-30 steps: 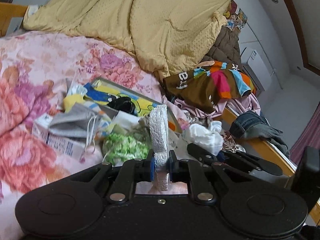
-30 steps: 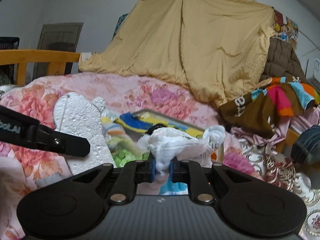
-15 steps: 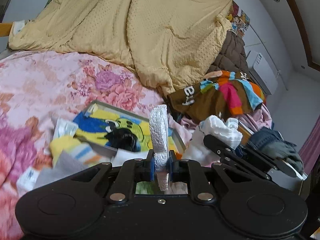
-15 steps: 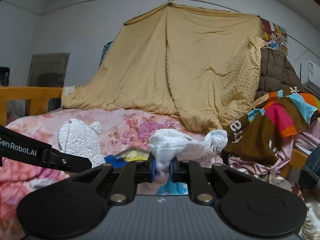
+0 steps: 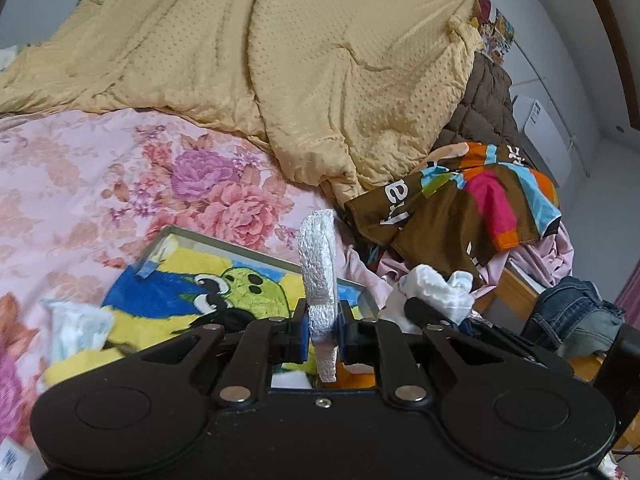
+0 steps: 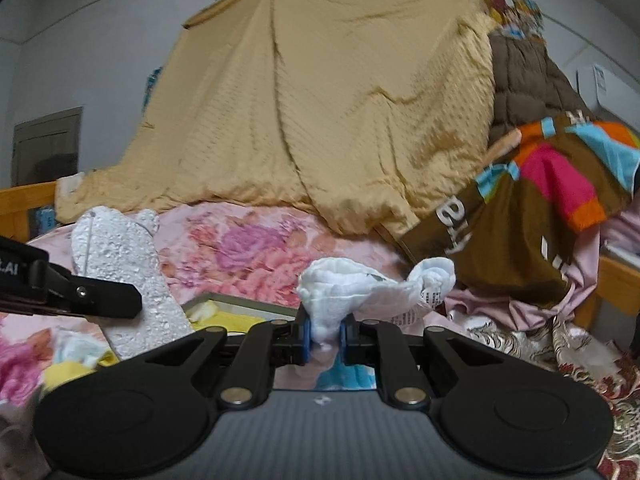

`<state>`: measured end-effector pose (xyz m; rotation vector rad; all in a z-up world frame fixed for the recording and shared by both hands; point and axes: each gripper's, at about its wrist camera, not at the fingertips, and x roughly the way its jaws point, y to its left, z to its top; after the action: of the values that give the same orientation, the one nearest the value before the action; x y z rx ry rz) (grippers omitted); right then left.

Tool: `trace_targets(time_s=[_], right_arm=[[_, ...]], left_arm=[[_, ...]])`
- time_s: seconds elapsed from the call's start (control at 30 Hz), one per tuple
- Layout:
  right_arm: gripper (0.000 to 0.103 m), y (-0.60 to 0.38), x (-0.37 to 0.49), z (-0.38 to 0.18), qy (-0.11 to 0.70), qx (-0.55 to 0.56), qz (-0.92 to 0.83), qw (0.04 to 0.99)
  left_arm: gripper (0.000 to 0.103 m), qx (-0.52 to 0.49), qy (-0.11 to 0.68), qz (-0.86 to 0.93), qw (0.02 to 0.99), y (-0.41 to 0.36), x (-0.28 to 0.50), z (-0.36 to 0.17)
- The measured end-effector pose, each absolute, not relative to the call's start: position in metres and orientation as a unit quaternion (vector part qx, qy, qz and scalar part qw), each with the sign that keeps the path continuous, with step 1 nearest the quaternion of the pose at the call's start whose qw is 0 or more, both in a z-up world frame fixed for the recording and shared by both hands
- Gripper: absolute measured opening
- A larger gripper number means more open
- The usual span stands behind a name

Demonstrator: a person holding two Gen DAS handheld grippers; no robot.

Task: Organize soft objects
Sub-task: 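Lift white foam and muslin cloth and carry them toward the framed painting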

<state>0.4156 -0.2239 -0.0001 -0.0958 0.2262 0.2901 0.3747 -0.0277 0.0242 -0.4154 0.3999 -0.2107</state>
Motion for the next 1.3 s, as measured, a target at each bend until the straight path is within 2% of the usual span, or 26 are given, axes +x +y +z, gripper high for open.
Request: trace_targets(time_s=[0.2, 0.53, 0.9, 1.0, 1.13, 1.3], right_arm=[[0.014, -0.238, 0.450, -0.016, 0.162, -0.007, 0.146, 0.976], [0.014, -0.254, 0.479, -0.028, 0.194, 0.057, 0.181, 0.963], [0.015, -0.254, 0.490, -0.040, 0.224, 0.094, 0.200, 0.949], [0.017, -0.254, 0.490, -0.041, 0.228, 0.098, 0.204, 0.947], [0.025, -0.254, 0.494, -0.046, 0.245, 0.114, 0.210, 0.940], [0.025, -0.255, 0.496, -0.051, 0.256, 0.125, 0.212, 0.935]], left_arm=[[0.014, -0.190, 0.210, -0.102, 0.954, -0.038, 0.416, 0.020], [0.014, -0.165, 0.243, -0.074, 0.953, -0.037, 0.468, 0.000], [0.014, -0.180, 0.282, -0.069, 0.940, -0.049, 0.501, -0.029], [0.014, -0.189, 0.290, -0.064, 0.936, -0.049, 0.503, -0.037], [0.014, -0.200, 0.300, -0.054, 0.931, -0.047, 0.505, -0.043], [0.014, -0.195, 0.308, -0.041, 0.930, -0.044, 0.505, -0.047]])
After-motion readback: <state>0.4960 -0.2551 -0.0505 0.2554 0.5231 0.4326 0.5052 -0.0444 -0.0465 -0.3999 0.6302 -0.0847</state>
